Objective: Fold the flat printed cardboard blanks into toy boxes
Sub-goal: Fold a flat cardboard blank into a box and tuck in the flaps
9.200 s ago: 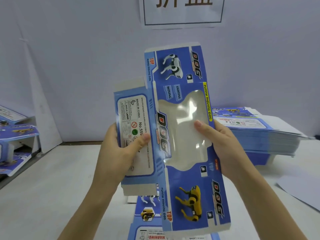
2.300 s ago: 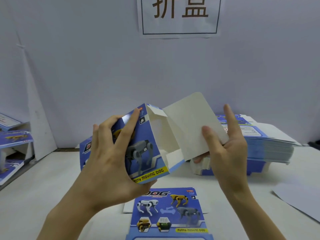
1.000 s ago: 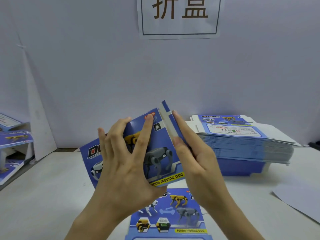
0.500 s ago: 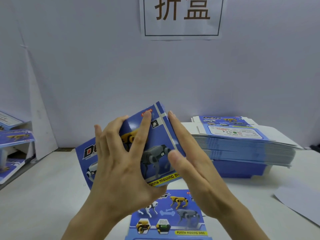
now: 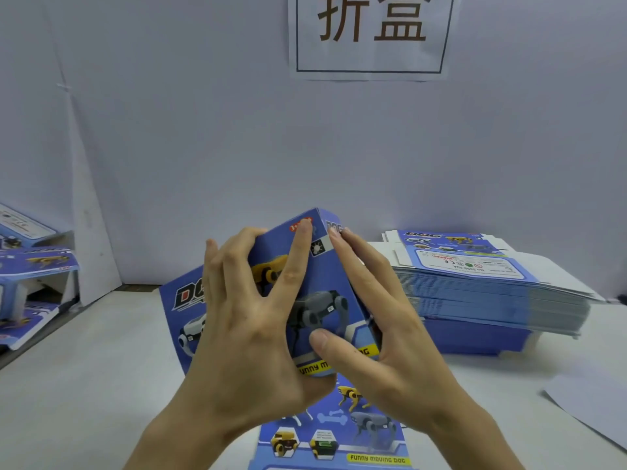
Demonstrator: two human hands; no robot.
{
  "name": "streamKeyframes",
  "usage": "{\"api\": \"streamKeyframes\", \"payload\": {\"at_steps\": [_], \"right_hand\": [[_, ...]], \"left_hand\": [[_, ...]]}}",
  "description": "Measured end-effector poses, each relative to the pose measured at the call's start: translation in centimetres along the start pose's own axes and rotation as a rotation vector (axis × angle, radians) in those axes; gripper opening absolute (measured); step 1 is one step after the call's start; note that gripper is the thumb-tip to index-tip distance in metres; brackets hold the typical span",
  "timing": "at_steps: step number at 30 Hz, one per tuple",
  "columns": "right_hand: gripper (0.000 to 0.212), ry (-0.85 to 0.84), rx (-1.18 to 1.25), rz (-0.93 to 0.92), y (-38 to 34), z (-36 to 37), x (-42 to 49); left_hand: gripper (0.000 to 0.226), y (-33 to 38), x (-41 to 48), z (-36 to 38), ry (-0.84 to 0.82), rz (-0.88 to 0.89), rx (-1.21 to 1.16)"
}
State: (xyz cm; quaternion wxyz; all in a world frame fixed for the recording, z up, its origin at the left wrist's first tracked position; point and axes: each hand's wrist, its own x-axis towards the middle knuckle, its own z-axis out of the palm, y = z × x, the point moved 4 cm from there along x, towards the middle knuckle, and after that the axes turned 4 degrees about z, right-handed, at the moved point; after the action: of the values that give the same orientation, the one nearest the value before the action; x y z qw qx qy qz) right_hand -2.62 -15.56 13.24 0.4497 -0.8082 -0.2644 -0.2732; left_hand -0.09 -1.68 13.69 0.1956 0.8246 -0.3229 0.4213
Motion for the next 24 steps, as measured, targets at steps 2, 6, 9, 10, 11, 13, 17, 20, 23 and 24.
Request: {"api": "streamKeyframes", "payload": {"at_steps": [2,6,9,10,11,13,17,20,23,24], "right_hand": [[0.077,0.005,-0.007,-0.011,-0.3,-0.3,0.0],[0.069,-0.001,-0.109,-0.005,-0.5,-0.5,0.1],[0.069,-0.100,-0.024,0.044,-0.1,-0.6,0.1],[0.070,-0.132,0.046,0.073,-0.1,-0.7,0.0],[0.071,-0.134,0.111,0.101,0.0,-0.9,0.0],[0.077,-0.070,0.115,0.127,0.1,-1.2,0.0],[0.083,-0.030,-0.037,0.119,-0.1,-0.4,-0.2],[0.086,-0.056,-0.108,0.146,-0.5,-0.4,-0.3],[0.089,-0.054,-0.224,0.115,-1.1,-0.4,-0.4],[0.090,-0.049,-0.286,0.100,-1.1,-0.3,-0.5]], "left_hand": [[0.117,0.2,-0.1,0.2,0.016,-0.002,-0.039],[0.122,0.4,-0.2,0.6,0.023,-0.008,-0.082],[0.119,-0.4,0.0,0.3,-0.011,0.006,-0.023],[0.118,-0.8,0.0,0.2,-0.032,0.026,0.013],[0.118,-1.0,0.1,0.1,-0.056,0.056,0.041],[0.120,-1.0,0.2,0.0,-0.108,0.130,0.053],[0.118,0.1,0.0,0.2,-0.125,0.178,0.044],[0.117,0.2,-0.1,0.1,-0.112,0.181,0.029],[0.116,0.1,-0.1,0.0,-0.109,0.168,-0.008],[0.117,0.1,-0.2,0.0,-0.113,0.165,-0.017]]}}
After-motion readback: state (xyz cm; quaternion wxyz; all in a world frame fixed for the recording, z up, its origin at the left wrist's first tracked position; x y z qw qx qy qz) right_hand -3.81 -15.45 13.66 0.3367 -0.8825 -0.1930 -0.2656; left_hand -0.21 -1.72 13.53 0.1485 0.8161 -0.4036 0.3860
